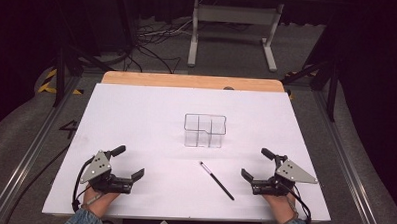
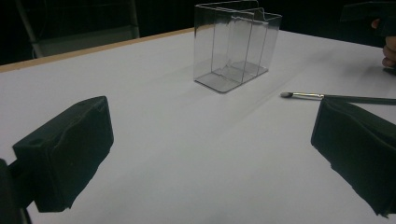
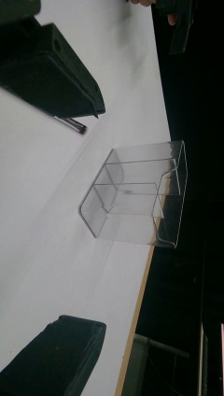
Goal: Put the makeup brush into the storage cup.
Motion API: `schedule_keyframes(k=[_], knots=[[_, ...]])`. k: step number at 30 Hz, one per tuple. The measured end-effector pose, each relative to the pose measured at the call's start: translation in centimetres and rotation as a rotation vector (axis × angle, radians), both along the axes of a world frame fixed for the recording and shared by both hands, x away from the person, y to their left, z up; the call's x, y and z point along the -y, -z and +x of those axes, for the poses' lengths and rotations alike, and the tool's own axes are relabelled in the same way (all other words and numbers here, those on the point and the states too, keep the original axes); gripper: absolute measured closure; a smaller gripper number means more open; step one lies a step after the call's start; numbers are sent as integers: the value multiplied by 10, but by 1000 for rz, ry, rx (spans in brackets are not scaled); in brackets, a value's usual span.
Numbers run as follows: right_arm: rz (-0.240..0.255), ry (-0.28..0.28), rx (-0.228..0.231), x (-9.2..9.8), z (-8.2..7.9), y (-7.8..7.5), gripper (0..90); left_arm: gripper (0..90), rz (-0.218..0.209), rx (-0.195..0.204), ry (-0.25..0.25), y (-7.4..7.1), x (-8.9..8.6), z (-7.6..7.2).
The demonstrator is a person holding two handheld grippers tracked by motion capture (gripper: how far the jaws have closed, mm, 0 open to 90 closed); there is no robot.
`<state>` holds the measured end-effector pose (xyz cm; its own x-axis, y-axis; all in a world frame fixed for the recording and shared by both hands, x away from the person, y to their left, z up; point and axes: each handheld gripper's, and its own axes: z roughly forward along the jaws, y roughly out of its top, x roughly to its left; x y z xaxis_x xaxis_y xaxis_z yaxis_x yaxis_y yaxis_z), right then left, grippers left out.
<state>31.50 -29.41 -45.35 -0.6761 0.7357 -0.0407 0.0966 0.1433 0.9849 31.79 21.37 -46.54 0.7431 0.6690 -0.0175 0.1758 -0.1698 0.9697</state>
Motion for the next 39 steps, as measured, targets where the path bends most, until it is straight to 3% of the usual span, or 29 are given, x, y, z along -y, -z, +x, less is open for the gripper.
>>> schedule_keyframes(k=[10,18,22,25,32,39], knots=[[1,3,-2,0,0,0,0,0,-43,-11,-12,0,-2,0],[-7,10,-14,0,0,0,1,0,-28,-15,-10,-1,-1,0],[-3,18,-9,2,1,-3,3,0,-40,-18,-18,-1,-1,0],[-17,25,14,2,1,-12,5,0,-40,-17,-20,-1,-1,0],[10,34,14,5,3,-25,4,0,-29,-22,-23,-1,-1,0],[34,40,36,1,4,-48,7,0,-26,-17,-26,0,0,0]])
